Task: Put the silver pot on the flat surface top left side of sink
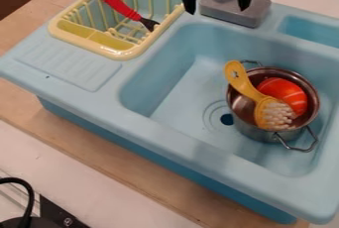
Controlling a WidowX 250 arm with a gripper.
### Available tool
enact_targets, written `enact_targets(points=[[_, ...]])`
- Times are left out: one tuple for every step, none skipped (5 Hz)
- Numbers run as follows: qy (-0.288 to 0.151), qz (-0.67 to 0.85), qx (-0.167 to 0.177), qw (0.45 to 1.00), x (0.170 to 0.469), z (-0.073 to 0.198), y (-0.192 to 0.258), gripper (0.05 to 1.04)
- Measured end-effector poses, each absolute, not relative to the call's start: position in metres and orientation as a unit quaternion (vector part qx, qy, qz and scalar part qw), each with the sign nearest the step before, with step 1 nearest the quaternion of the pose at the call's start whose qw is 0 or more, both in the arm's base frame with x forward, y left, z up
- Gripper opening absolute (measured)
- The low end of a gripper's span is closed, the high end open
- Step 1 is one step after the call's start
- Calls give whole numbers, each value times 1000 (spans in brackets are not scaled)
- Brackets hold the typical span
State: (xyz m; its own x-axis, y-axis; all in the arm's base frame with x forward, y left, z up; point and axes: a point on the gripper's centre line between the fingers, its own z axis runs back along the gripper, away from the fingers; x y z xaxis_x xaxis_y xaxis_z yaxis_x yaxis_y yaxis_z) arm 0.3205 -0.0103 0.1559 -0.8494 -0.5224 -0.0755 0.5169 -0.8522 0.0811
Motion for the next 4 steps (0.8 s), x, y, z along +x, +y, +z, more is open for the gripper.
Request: enact_targets(points=[[-24, -961, 30, 273, 317, 145, -11, 982], [-21, -961, 11, 275, 305, 128, -16, 982], [-12, -961, 17, 275, 287, 132, -21, 982], [-15, -961, 21, 275, 267, 129, -31, 982]])
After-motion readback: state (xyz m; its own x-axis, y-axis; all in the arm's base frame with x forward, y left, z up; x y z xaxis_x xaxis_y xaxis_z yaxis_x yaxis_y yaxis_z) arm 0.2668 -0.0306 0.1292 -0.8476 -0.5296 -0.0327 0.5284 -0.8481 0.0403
